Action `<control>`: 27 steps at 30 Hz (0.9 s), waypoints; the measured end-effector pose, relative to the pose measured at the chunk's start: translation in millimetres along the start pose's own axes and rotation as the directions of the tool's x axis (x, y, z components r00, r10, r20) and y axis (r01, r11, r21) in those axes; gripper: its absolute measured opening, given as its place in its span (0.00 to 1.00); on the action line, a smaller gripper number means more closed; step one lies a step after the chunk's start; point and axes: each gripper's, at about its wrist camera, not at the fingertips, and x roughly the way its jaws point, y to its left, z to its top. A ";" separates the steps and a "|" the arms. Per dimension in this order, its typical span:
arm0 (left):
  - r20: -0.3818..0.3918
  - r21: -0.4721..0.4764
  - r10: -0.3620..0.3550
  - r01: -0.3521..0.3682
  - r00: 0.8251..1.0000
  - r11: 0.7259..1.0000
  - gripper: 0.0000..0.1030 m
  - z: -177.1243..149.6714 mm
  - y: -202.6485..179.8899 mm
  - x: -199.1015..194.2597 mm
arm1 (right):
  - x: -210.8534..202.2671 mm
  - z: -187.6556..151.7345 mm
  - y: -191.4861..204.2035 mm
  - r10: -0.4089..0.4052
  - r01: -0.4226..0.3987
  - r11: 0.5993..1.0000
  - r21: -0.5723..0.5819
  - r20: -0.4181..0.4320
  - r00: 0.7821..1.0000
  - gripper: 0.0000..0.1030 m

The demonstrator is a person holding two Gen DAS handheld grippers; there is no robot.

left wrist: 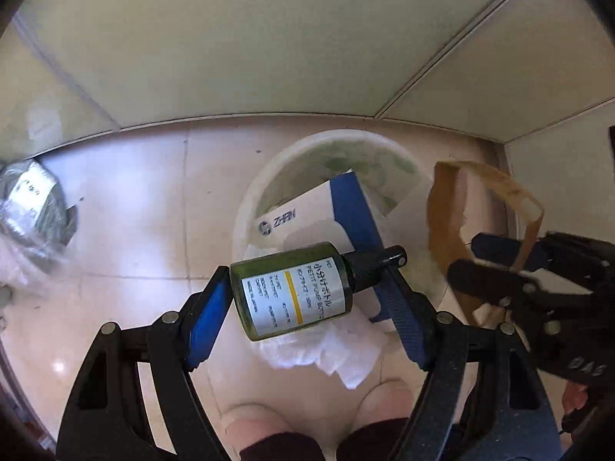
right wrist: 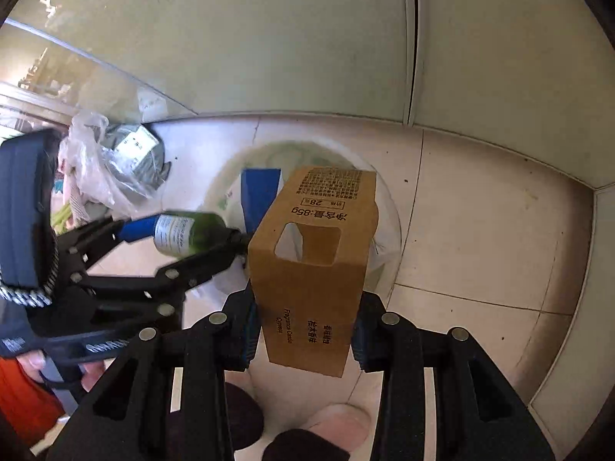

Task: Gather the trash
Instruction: 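Open the right tool over the bin while the left tool releases the green bottle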

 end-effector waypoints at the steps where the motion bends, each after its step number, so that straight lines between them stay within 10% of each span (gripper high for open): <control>1: 0.006 -0.002 -0.009 0.009 1.000 1.000 0.75 1.0 1.6 1.0 | 2.9 -0.6 -0.5 0.000 0.000 1.000 -0.003 -0.002 1.000 0.34; 18: -0.036 -0.010 -0.017 0.017 0.999 1.000 0.75 1.4 3.0 -12.0 | -15.0 -5.9 -9.5 -0.015 0.015 0.998 0.055 0.001 1.000 0.55; 27: 0.034 -0.024 0.044 -0.043 0.998 0.999 0.75 0.5 -25.2 -103.2 | -107.4 -3.4 18.6 -0.088 0.081 0.994 0.077 0.094 0.992 0.55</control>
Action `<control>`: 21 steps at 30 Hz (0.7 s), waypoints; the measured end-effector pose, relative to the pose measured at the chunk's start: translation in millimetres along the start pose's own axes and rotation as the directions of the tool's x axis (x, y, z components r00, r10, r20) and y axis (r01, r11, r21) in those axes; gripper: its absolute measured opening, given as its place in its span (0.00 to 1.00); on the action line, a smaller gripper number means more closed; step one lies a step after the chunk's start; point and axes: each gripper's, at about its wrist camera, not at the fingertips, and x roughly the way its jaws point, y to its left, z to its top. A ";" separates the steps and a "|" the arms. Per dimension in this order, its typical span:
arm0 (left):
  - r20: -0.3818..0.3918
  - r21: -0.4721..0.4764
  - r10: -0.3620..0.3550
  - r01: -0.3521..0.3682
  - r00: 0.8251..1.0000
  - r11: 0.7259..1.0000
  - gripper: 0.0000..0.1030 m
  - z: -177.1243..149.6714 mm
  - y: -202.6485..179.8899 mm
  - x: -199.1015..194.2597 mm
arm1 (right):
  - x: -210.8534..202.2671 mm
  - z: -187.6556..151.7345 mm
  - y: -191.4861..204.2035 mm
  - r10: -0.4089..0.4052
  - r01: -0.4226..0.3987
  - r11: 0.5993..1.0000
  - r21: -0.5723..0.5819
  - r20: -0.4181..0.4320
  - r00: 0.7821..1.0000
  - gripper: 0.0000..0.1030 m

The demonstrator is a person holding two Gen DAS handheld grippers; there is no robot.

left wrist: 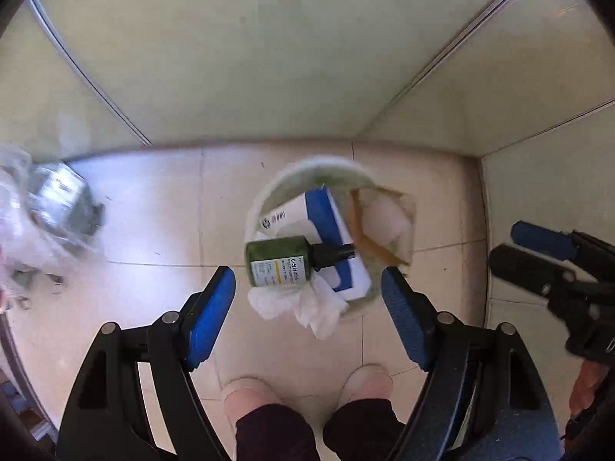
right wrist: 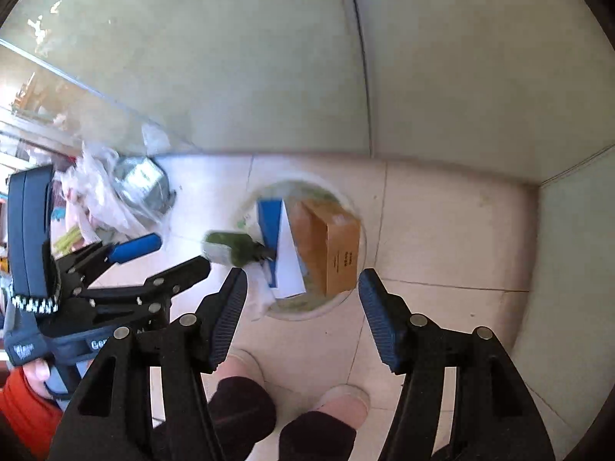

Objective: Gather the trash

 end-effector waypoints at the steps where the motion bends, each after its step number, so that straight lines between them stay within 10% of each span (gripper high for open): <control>1: 0.024 0.003 0.009 -0.009 1.000 1.000 0.75 2.0 -5.5 -24.6 | -18.4 2.7 3.8 -0.009 0.009 1.000 0.001 0.020 1.000 0.55; 10: 0.294 -0.011 0.085 -0.086 0.952 0.996 0.75 23.6 -65.4 -290.6 | -262.6 32.4 60.0 -0.083 0.090 0.996 -0.012 0.289 0.954 0.55; 15: 0.480 -0.025 0.108 -0.109 0.871 0.994 0.75 19.0 -97.2 -454.8 | -409.0 29.5 102.0 -0.094 0.134 0.990 -0.052 0.473 0.876 0.55; 21: 0.665 -0.025 0.079 -0.084 0.743 0.996 0.75 -12.9 -116.5 -615.3 | -555.1 -8.4 152.1 -0.069 0.157 0.985 -0.069 0.679 0.731 0.55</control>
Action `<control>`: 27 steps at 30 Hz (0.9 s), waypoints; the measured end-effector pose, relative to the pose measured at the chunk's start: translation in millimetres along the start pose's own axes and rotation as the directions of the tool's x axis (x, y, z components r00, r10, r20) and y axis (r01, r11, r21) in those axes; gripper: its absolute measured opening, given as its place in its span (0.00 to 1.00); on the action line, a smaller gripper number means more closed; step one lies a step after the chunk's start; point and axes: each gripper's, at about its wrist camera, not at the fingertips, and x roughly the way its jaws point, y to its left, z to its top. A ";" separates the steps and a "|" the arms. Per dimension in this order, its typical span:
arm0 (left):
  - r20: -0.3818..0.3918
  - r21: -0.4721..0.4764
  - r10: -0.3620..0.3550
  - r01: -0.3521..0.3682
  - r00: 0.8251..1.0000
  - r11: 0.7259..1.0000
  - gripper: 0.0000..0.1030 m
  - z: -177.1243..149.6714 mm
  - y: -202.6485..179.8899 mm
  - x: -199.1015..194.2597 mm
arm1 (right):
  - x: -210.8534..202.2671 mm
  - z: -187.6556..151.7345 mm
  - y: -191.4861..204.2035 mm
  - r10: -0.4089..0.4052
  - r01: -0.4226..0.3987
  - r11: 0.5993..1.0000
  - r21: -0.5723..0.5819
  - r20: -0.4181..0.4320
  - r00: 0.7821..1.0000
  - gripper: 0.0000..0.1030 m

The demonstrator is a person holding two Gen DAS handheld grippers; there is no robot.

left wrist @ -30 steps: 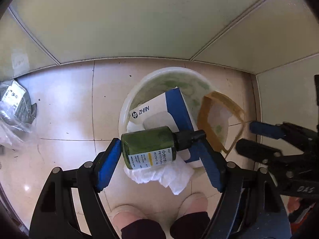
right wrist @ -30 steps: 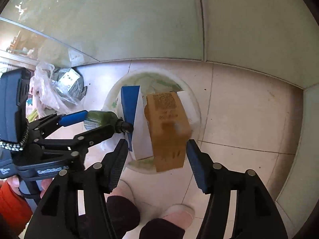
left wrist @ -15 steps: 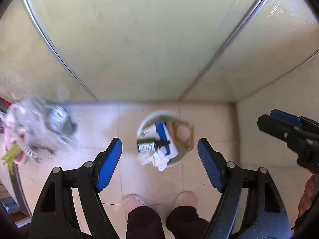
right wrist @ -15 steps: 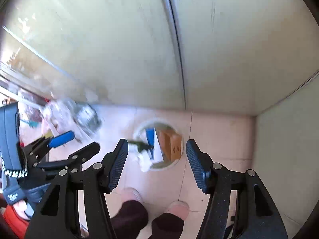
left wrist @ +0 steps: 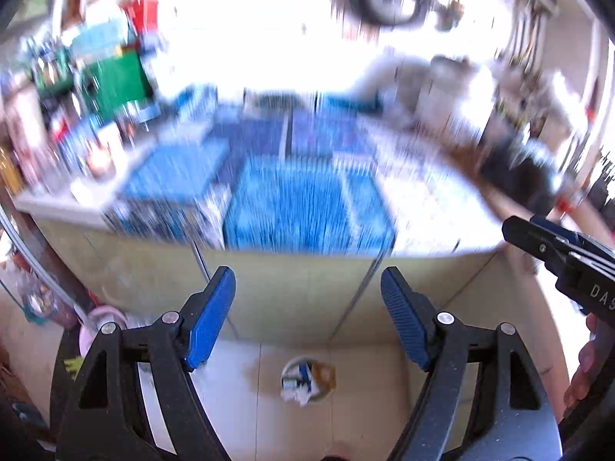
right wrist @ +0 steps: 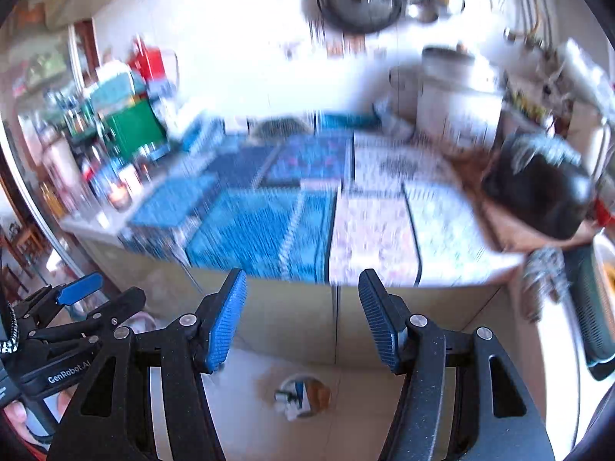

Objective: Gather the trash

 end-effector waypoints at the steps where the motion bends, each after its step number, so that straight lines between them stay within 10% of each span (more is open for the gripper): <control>1: 0.037 0.005 -0.003 0.003 0.999 1.000 0.75 8.9 -0.3 -24.1 | -15.2 6.2 8.1 -0.001 0.001 1.000 0.003 0.030 1.000 0.55; 14: 0.224 0.107 -0.086 0.063 0.971 0.992 0.91 -4.5 30.8 -217.8 | -164.3 -5.7 96.9 -0.040 0.037 0.999 0.017 0.223 0.974 0.56; 27: 0.217 0.076 -0.070 0.055 0.974 0.996 0.99 -46.3 60.6 -278.1 | -209.6 -42.7 126.7 -0.156 0.155 0.988 0.022 0.236 0.959 1.00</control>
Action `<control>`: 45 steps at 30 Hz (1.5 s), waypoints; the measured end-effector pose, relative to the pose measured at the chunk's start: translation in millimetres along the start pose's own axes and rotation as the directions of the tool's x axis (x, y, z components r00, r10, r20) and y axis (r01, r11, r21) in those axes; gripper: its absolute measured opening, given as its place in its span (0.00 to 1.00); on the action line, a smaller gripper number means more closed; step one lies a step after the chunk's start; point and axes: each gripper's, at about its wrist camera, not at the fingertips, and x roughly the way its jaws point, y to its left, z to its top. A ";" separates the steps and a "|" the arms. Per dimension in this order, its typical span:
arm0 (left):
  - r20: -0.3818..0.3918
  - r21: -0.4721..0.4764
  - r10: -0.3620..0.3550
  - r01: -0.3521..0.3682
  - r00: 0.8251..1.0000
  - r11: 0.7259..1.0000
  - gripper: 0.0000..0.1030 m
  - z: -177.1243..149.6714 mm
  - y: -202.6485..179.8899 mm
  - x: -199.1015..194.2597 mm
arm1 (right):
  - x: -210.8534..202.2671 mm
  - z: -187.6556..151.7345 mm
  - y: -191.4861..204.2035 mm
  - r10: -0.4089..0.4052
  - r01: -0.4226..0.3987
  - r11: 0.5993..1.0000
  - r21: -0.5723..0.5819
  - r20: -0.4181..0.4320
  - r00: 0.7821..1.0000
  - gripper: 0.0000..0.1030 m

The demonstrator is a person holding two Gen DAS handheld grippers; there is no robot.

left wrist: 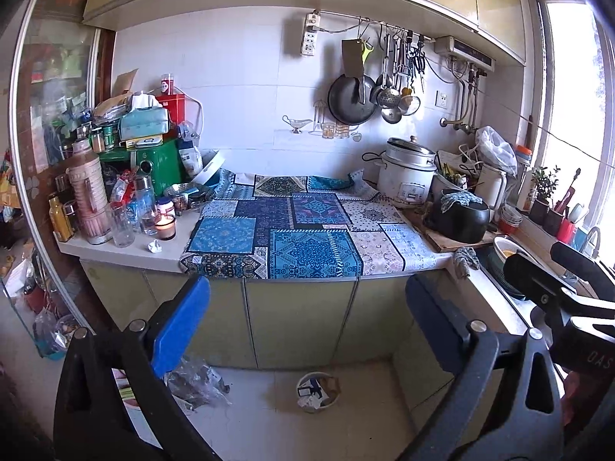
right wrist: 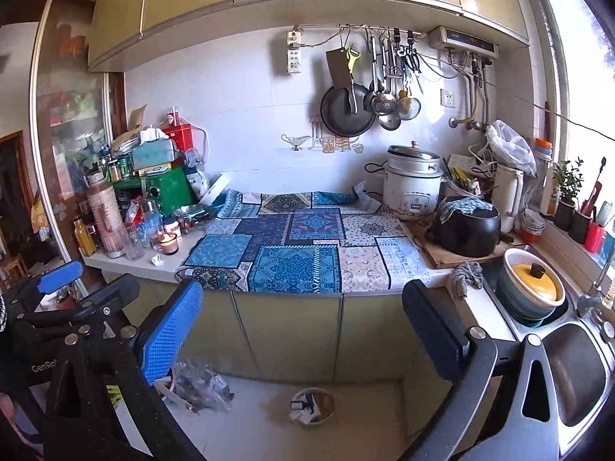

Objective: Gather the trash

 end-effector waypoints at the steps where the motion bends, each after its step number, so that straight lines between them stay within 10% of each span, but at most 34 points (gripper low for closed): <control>1: -0.001 0.001 0.002 -0.002 1.000 1.000 0.99 -1.5 0.2 -2.8 | -1.8 -0.5 -0.1 -0.004 0.004 1.000 -0.008 -0.001 1.000 1.00; 45: 0.012 0.015 0.034 -0.034 0.999 0.999 0.99 -15.1 -40.7 -33.4 | -30.4 -6.8 -28.6 0.017 -0.017 1.000 0.013 -0.029 0.999 1.00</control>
